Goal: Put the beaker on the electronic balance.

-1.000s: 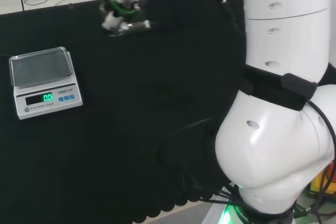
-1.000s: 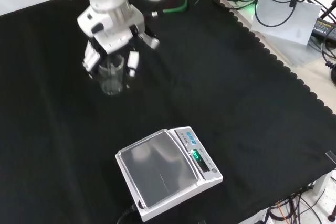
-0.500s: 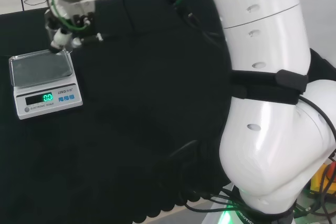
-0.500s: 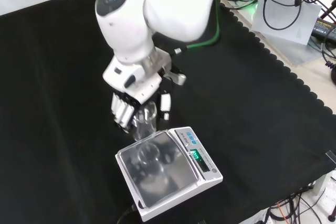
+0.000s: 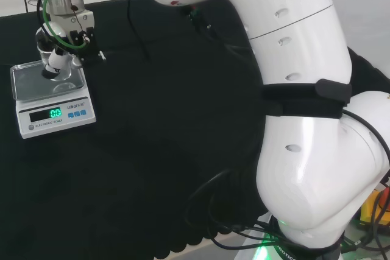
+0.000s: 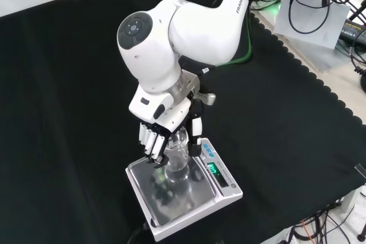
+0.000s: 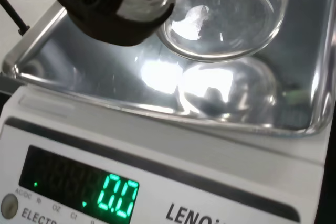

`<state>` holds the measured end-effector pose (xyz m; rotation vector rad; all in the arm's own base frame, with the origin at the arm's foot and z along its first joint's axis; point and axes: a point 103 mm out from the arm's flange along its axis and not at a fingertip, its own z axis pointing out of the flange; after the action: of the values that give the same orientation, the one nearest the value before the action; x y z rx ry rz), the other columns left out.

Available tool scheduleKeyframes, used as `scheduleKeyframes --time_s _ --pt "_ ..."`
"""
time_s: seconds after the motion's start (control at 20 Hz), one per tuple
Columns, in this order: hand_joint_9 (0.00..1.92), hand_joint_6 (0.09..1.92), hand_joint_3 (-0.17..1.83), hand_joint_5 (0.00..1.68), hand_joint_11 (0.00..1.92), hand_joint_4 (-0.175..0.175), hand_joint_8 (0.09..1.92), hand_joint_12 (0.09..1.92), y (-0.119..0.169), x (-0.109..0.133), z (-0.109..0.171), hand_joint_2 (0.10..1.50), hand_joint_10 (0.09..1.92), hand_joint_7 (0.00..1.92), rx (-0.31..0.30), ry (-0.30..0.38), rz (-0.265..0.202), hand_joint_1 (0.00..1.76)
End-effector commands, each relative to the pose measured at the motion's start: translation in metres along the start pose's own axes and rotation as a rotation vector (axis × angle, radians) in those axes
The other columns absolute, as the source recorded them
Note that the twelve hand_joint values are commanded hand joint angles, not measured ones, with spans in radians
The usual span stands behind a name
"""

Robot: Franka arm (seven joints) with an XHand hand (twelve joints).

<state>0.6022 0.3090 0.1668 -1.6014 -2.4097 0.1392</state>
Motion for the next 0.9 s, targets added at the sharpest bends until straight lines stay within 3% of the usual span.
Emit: scheduleKeyframes --time_s 0.05,0.35,0.45,0.55,0.65,0.75,0.9 --pt "0.88 1.33 0.1 0.78 0.86 -0.043 1.37 1.17 0.002 0.004 0.011 1.17 1.08 0.59 0.022 0.0 -0.007 1.04" --pt "0.87 1.35 0.1 0.77 0.85 -0.025 1.35 1.18 0.004 0.005 0.019 1.18 1.07 0.57 0.045 -0.003 -0.012 1.02" --pt "0.84 1.3 0.38 0.5 0.78 0.002 1.26 1.21 0.005 0.004 0.018 0.94 0.99 0.54 0.067 -0.01 -0.019 1.06" --pt "0.75 0.96 0.69 0.24 0.63 0.016 1.18 1.29 0.005 0.005 0.016 0.68 0.95 0.46 0.081 -0.014 -0.024 1.06" --pt "0.63 0.54 0.78 0.12 0.47 0.028 1.09 1.37 0.003 0.001 0.01 0.56 0.93 0.34 0.077 -0.015 -0.03 1.01" --pt "0.53 0.26 0.71 0.07 0.37 0.044 0.99 1.42 0.0 0.001 0.005 0.53 0.92 0.2 0.068 -0.021 -0.038 0.93" --pt "0.42 0.09 0.56 0.02 0.27 0.06 0.86 1.46 -0.004 0.0 -0.005 0.54 0.91 0.05 0.054 -0.021 -0.042 0.84"
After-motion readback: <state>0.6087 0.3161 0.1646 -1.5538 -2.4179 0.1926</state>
